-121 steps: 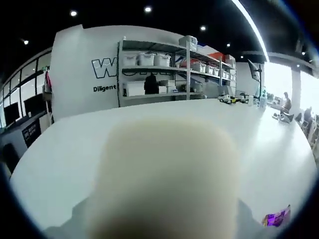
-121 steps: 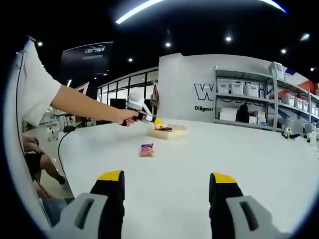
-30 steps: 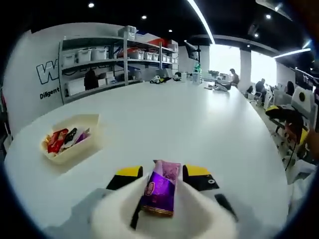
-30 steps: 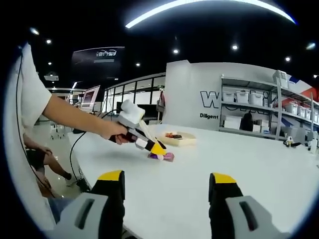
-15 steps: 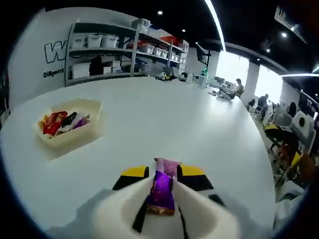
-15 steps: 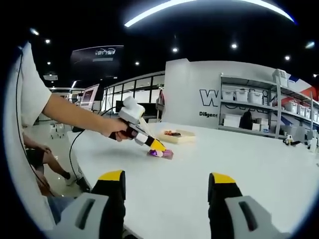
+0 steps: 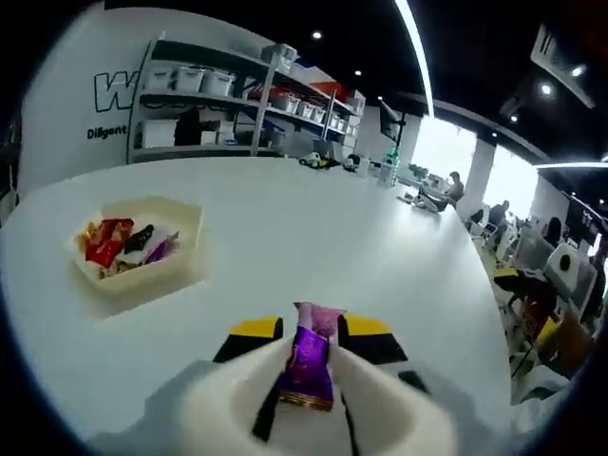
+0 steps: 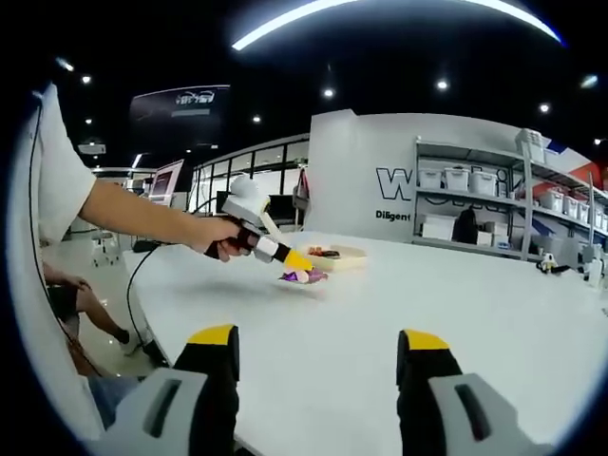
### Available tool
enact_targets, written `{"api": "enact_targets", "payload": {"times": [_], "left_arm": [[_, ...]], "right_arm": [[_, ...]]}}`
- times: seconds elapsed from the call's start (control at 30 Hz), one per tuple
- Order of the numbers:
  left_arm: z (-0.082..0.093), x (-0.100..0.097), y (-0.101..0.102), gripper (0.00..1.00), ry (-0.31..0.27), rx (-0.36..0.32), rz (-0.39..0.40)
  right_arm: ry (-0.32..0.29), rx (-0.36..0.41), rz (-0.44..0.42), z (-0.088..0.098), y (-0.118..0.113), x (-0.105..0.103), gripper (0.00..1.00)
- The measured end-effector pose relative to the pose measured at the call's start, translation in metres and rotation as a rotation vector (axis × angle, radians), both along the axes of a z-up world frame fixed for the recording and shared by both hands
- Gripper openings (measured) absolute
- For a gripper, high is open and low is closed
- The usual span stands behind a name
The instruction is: Place the target food into the container with the food tongs after gripping and lifting it, then release it inside without dropping or visibly crushing the food.
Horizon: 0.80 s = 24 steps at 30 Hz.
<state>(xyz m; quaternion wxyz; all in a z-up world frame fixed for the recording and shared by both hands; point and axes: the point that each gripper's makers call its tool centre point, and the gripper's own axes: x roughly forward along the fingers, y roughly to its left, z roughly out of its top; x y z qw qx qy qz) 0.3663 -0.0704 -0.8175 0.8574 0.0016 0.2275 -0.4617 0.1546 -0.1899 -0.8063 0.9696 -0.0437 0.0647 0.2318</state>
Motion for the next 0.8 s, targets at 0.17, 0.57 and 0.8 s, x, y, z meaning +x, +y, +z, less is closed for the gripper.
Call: {"api": "enact_targets", "payload": {"times": [0.17,0.57,0.8], "left_arm": [[0.018,0.017,0.003,0.22,-0.031,-0.015,0.013],[0.031,0.055,0.010,0.22,-0.036,-0.014,0.049],[0.037,0.075,0.011,0.23,-0.035,-0.032,0.102]], "right_arm": [[0.001,-0.002,-0.004,0.000,0.000,0.003,0.64],[0.010,-0.003,-0.014,-0.002,-0.006,0.009,0.64],[0.015,-0.011,-0.023,-0.003,-0.010,0.013,0.64]]}}
